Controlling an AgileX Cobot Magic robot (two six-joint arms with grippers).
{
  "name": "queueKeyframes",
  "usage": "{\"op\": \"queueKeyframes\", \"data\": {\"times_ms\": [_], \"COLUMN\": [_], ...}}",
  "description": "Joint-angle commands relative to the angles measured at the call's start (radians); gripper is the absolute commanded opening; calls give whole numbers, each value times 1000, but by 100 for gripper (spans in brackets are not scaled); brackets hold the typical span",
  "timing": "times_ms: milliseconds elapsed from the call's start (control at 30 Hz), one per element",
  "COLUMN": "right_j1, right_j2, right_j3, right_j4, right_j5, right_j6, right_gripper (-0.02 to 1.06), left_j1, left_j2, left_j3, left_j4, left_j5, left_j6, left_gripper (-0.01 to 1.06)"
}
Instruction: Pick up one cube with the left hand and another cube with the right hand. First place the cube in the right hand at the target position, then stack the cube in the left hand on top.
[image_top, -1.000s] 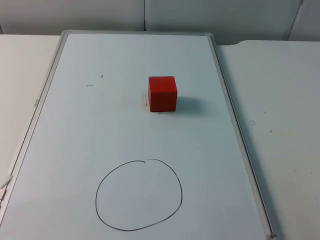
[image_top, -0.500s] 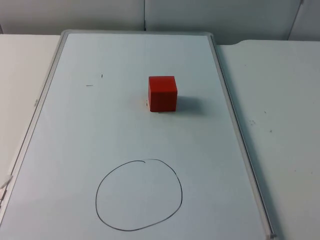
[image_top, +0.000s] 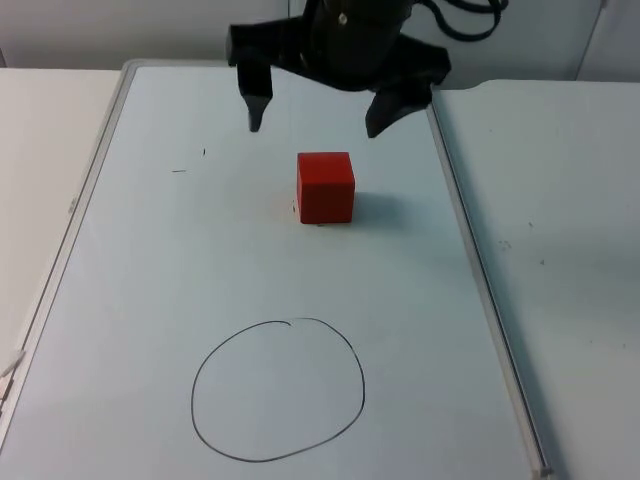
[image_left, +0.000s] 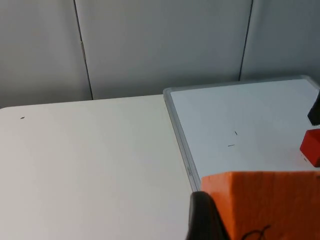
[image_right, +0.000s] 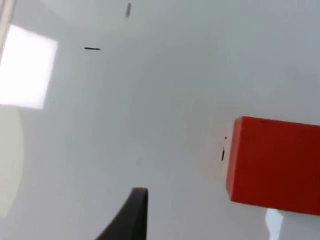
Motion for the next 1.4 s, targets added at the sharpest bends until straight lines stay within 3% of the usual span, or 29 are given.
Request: {"op": "queueKeyframes", "data": {"times_ms": [0, 133, 633, 733, 867, 900, 1000, 1033, 1100, 1200, 1367], "right_j1": [5, 5, 3, 3, 3, 3, 3, 3, 3, 3, 3], "right_j2": [22, 52, 142, 142, 142, 142, 142, 142, 129, 103, -58], "right_j3": [-27, -32, -32, -32, -32, -32, -32, -32, -32, -32, -84], "right_j4": [-47, -77, -98, -117, -127, -127, -136, -136, -146, -145, -136], "right_j5": [19, 30, -64, -83, -88, -88, -86, -86, -70, -58, 86], "right_j6": [51, 103, 108, 108, 108, 108, 108, 108, 97, 59, -185], "right_gripper": [99, 98, 94, 85, 48, 48, 22, 22, 0, 0, 0], "left_j1": [-4, -4, -4, -4, -4, -4, -4, -4, -4, -4, -4], "left_j2": [-7, -7, -97, -97, -97, -97, -97, -97, -97, -97, -97], "left_j3": [2, 2, 27, 29, 29, 29, 29, 29, 29, 29, 34], "left_j4": [2, 2, 9, 9, 9, 9, 9, 9, 12, 12, 12], "left_j5": [-19, -19, -50, -53, -53, -53, -53, -53, -55, -55, -58], "left_j6": [-3, -3, -1, -1, -1, -1, -1, -1, -1, -1, 3], "left_gripper": [0, 0, 0, 0, 0, 0, 0, 0, 0, 0, 0]}}
